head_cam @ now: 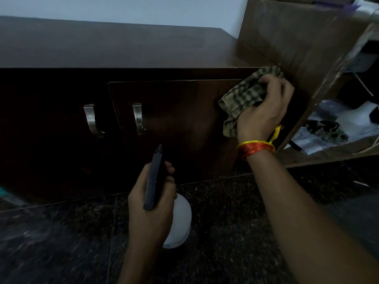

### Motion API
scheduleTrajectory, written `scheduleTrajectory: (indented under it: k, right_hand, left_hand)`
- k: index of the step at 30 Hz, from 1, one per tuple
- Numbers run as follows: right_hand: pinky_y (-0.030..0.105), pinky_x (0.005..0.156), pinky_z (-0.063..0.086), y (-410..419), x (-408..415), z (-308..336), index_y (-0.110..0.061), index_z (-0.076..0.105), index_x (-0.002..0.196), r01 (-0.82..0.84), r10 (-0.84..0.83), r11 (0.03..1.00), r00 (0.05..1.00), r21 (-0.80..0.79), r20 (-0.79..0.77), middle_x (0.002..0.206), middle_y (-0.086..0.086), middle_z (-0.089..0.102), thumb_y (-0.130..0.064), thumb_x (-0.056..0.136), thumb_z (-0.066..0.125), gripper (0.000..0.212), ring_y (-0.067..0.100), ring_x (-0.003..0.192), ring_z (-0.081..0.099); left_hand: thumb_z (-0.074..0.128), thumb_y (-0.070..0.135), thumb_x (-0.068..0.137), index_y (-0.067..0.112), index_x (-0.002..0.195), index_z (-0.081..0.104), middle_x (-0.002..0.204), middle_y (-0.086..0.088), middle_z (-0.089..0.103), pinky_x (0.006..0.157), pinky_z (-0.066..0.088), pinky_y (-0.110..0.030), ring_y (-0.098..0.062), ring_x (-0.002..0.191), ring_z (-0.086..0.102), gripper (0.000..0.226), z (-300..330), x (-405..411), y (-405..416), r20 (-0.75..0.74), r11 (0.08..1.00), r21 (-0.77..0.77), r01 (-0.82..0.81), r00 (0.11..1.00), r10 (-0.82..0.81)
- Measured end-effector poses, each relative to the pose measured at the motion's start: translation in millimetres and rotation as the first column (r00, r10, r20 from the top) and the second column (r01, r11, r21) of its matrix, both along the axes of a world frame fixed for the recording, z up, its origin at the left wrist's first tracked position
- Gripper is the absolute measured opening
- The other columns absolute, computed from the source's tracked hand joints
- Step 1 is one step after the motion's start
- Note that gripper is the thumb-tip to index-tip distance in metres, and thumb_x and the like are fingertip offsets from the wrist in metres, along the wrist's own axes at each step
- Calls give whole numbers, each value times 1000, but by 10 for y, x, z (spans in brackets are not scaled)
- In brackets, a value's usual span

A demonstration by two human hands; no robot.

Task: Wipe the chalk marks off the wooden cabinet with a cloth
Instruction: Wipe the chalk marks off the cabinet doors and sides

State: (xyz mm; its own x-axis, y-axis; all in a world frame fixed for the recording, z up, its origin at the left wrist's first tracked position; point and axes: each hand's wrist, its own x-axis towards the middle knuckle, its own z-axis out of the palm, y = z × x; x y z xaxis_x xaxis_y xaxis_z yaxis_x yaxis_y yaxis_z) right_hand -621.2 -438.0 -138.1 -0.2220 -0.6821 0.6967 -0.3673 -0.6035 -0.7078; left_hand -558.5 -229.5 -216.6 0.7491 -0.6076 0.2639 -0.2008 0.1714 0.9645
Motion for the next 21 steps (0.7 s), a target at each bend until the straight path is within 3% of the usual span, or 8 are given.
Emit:
scheduleTrajectory:
  k: [3, 8, 12, 17, 21]
  right_hand:
    - [3, 90, 33, -21, -38, -115, -4, 61, 100, 17, -18, 1000, 999, -23, -28, 113, 16, 52, 13, 69, 40, 41, 21, 105, 53]
    - [13, 93, 32, -5, -147, -634, -1, 59, 102, 3, 11, 989, 996, 150, -86, 115, 19, 52, 19, 64, 39, 47, 30, 109, 53]
    - [13, 90, 31, 40, -174, -777, 1, 61, 98, -22, 47, 980, 991, 199, -126, 112, 21, 51, 17, 63, 37, 45, 35, 104, 53]
    - [11, 92, 36, -39, -67, -168, 0, 63, 94, 3, -6, 999, 998, 50, 61, 108, 17, 56, 6, 64, 33, 43, 22, 101, 54]
    - [27, 97, 43, -61, 57, 33, -2, 64, 103, 33, -33, 999, 984, 0, 177, 111, 12, 57, 7, 74, 38, 41, 22, 107, 56]
  left_hand:
    - [58, 7, 93, 6, 105, 64, 90, -5, 66, 62, 48, -13, -13, 71, 60, 14, 35, 11, -2, 20, 999, 33, -4, 1000, 3]
    - [53, 0, 93, 2, 113, 62, 88, -8, 61, 67, 47, -11, -25, 78, 58, 21, 48, 31, 18, 8, 998, 57, -7, 1000, 7]
    - [54, 2, 94, 5, 111, 63, 89, -6, 63, 67, 47, -16, -23, 77, 59, 20, 63, 0, 15, -3, 999, 50, -4, 1000, 4]
    - [54, 4, 94, 11, 109, 63, 92, -2, 65, 67, 46, -23, -19, 75, 59, 19, 57, -18, 8, -24, 999, 44, 11, 1000, -10]
    - [54, 7, 93, 11, 110, 64, 89, 0, 64, 71, 45, -23, -20, 77, 60, 20, 53, -11, 27, -38, 998, 58, 15, 999, -13]
